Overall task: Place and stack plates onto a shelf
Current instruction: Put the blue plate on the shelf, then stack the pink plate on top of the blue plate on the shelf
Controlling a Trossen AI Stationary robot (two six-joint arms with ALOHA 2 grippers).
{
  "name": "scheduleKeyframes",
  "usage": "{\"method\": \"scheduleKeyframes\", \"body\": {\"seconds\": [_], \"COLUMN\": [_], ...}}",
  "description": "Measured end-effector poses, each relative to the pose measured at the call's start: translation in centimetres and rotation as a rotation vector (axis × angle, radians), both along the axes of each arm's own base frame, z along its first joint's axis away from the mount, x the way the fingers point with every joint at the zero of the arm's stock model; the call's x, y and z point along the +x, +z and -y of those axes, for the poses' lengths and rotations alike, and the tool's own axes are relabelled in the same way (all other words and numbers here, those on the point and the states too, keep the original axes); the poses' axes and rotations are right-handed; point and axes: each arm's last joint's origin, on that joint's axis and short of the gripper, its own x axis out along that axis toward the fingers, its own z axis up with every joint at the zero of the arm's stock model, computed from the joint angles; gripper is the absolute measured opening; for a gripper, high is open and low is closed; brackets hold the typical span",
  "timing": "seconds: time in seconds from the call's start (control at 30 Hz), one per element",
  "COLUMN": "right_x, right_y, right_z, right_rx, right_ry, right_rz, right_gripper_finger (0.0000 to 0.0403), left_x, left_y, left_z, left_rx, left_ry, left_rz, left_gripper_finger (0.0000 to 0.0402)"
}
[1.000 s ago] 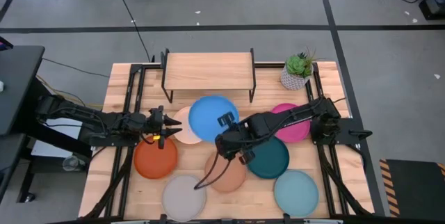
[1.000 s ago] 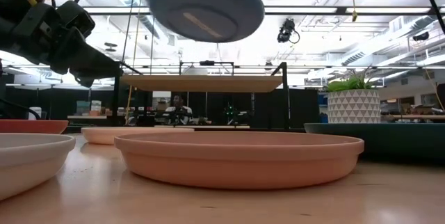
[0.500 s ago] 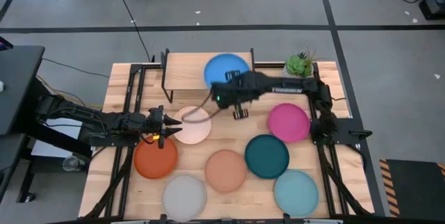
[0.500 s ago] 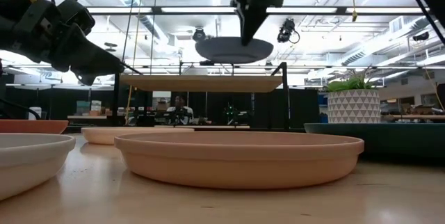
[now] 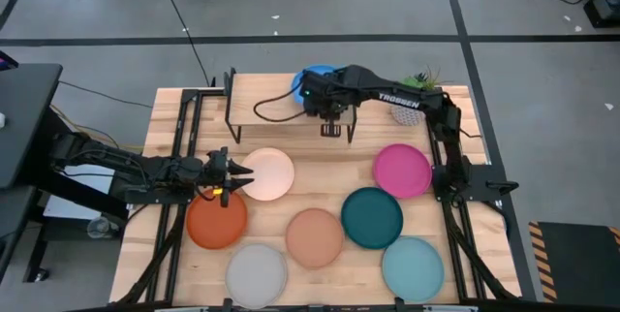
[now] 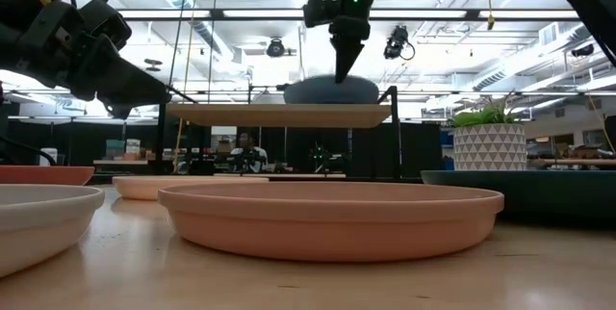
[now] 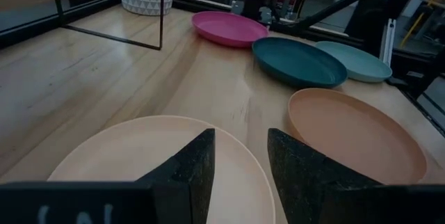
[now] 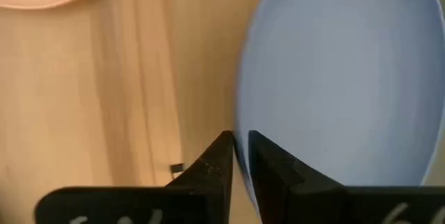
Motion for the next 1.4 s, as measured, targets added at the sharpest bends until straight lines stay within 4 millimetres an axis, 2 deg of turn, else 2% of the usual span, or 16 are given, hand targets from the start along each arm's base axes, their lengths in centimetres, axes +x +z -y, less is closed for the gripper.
{"method": "scheduleKeyframes", "body": {"seconds": [0.2,0.47,0.6,0.83,0.97,1.1,1.23,1.4], "right_x": [0.3,0.4,0.8,1.2,1.3,2.0,2.4,2.2], "right_y": [0.0,-0.1,-0.1,0.1,-0.1,-1.9,-5.3,-8.5], "right_z": [-1.2,-5.0,-7.0,-11.1,-13.6,-15.8,-17.7,-19.9], "right_rx": [0.037,-0.087,-0.089,-0.198,-0.191,-0.15,-0.062,-0.046], "right_ry": [0.029,0.04,0.062,0.069,0.092,0.143,0.191,0.202], "right_rz": [0.01,-0.088,-0.066,-0.033,-0.002,0.032,0.042,0.061], "right_gripper_finger": [0.009,0.0099,0.0099,0.0096,0.0096,0.0096,0.0096,0.0096], "left_x": [0.0,0.0,0.1,0.2,0.1,0.0,-0.1,-0.1], "left_y": [0.0,0.1,0.4,2.0,2.5,2.6,2.6,2.6], "left_z": [0.0,0.0,0.0,0.8,1.1,1.6,2.0,2.1], "left_rx": [0.0,-0.009,-0.032,-0.065,-0.053,0.0,0.068,0.065], "left_ry": [0.0,0.001,-0.006,-0.27,-0.379,-0.467,-0.508,-0.437], "left_rz": [-0.001,0.014,0.048,0.208,0.257,0.265,0.275,0.272], "left_gripper_finger": [0.0141,0.0141,0.0141,0.0141,0.0141,0.0141,0.0141,0.0141]}}
